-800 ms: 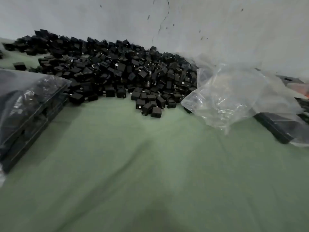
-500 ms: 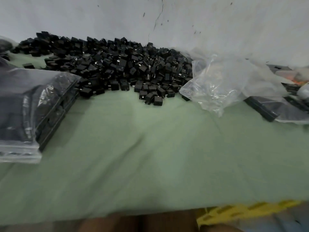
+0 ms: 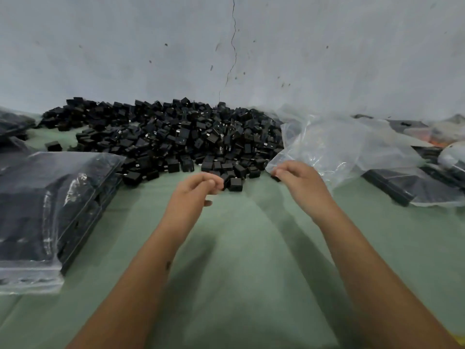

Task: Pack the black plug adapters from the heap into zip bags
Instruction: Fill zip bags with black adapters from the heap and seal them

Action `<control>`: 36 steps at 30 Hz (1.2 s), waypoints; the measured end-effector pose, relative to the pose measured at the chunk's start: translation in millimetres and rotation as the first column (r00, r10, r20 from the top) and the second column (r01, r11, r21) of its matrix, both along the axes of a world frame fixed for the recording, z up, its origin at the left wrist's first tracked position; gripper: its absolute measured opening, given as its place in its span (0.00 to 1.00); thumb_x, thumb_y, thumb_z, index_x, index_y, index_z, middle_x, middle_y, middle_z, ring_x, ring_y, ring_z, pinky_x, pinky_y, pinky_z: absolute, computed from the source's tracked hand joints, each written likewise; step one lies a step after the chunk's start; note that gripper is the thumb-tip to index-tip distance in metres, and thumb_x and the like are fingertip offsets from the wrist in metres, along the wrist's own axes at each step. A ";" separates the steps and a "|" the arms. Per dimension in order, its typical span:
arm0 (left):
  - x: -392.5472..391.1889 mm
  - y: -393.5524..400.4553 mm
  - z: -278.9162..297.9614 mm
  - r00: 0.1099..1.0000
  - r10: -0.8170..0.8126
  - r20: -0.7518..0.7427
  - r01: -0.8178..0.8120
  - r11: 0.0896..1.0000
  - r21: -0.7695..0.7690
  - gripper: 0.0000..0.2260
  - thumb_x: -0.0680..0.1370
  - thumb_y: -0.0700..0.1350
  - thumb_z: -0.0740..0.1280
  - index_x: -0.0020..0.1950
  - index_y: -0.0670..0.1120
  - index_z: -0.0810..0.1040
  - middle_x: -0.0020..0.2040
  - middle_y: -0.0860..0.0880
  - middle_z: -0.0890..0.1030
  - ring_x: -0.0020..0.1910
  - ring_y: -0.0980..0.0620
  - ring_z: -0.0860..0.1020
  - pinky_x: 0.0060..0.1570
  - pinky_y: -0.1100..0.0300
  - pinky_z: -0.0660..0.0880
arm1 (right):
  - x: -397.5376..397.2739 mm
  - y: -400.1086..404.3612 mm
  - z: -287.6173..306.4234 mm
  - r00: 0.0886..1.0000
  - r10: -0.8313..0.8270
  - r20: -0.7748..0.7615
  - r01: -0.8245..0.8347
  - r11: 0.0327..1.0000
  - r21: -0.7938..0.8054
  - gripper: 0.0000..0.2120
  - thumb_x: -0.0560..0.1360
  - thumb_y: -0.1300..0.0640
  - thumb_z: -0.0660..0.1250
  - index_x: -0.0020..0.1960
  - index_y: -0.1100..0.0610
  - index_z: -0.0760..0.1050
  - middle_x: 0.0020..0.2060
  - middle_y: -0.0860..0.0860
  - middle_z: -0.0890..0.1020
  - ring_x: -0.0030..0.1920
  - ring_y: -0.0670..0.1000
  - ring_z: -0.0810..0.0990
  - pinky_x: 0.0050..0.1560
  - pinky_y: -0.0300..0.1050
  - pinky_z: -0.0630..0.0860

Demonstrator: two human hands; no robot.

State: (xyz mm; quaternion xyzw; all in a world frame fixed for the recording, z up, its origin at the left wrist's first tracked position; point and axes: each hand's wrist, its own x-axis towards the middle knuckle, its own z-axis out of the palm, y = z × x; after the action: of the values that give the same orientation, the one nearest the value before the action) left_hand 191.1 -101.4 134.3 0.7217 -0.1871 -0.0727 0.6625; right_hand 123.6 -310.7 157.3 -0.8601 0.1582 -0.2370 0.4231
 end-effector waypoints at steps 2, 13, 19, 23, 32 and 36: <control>32.2 -18.4 -10.4 0.996 0.047 -0.070 -0.049 0.999 -0.019 0.13 0.80 0.37 0.58 0.44 0.48 0.80 0.43 0.51 0.83 0.44 0.54 0.78 0.45 0.60 0.73 | 40.9 -15.8 -21.6 0.959 -0.284 0.014 0.283 0.953 -0.111 0.09 0.74 0.57 0.63 0.40 0.52 0.81 0.47 0.49 0.80 0.51 0.51 0.76 0.52 0.46 0.70; 71.0 -24.9 -67.3 0.998 -0.003 0.059 -0.010 0.975 0.221 0.12 0.79 0.41 0.64 0.40 0.53 0.82 0.46 0.60 0.84 0.49 0.67 0.78 0.43 0.72 0.69 | 78.0 -23.6 -94.4 0.796 -0.583 -0.165 0.322 0.638 -0.700 0.15 0.76 0.53 0.55 0.58 0.54 0.74 0.53 0.51 0.77 0.57 0.54 0.72 0.62 0.54 0.59; 63.5 -25.7 -63.9 0.996 -0.052 0.071 0.039 0.984 0.175 0.07 0.79 0.46 0.66 0.45 0.51 0.83 0.48 0.57 0.84 0.50 0.60 0.80 0.45 0.71 0.73 | 74.9 -10.0 -78.3 0.884 -0.466 -0.024 0.340 0.679 -0.651 0.12 0.73 0.60 0.59 0.56 0.58 0.69 0.40 0.52 0.79 0.42 0.57 0.77 0.45 0.48 0.62; 63.8 -27.2 -60.7 0.990 -0.140 0.005 0.140 0.990 -0.026 0.18 0.75 0.55 0.69 0.65 0.54 0.76 0.55 0.58 0.82 0.54 0.66 0.78 0.51 0.73 0.72 | 74.6 43.0 -65.3 0.932 -0.184 0.313 0.286 0.903 -0.321 0.14 0.73 0.58 0.64 0.58 0.52 0.71 0.40 0.47 0.79 0.37 0.50 0.77 0.39 0.43 0.70; 79.8 -12.4 -59.9 0.982 0.146 -0.120 -0.178 0.927 -0.330 0.12 0.85 0.46 0.57 0.61 0.50 0.78 0.39 0.52 0.85 0.35 0.56 0.82 0.33 0.64 0.78 | 76.0 94.7 -77.9 0.895 0.326 0.304 -0.162 0.874 -0.458 0.10 0.73 0.59 0.62 0.51 0.55 0.80 0.46 0.49 0.80 0.45 0.50 0.77 0.47 0.45 0.74; 97.8 16.3 -54.5 0.986 0.120 -0.117 -0.140 0.973 -0.183 0.12 0.82 0.48 0.62 0.48 0.60 0.84 0.34 0.55 0.83 0.29 0.58 0.79 0.28 0.66 0.75 | 75.1 52.4 -64.1 0.860 -0.042 0.509 0.265 0.889 -0.374 0.13 0.72 0.59 0.64 0.56 0.56 0.79 0.54 0.51 0.76 0.53 0.50 0.73 0.55 0.44 0.70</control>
State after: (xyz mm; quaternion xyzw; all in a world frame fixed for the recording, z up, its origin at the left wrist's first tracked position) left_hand 288.9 -85.2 79.8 0.6610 -0.1104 -0.0487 0.7406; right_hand 198.7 -258.3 93.3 -0.8283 0.0598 -0.5087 0.2271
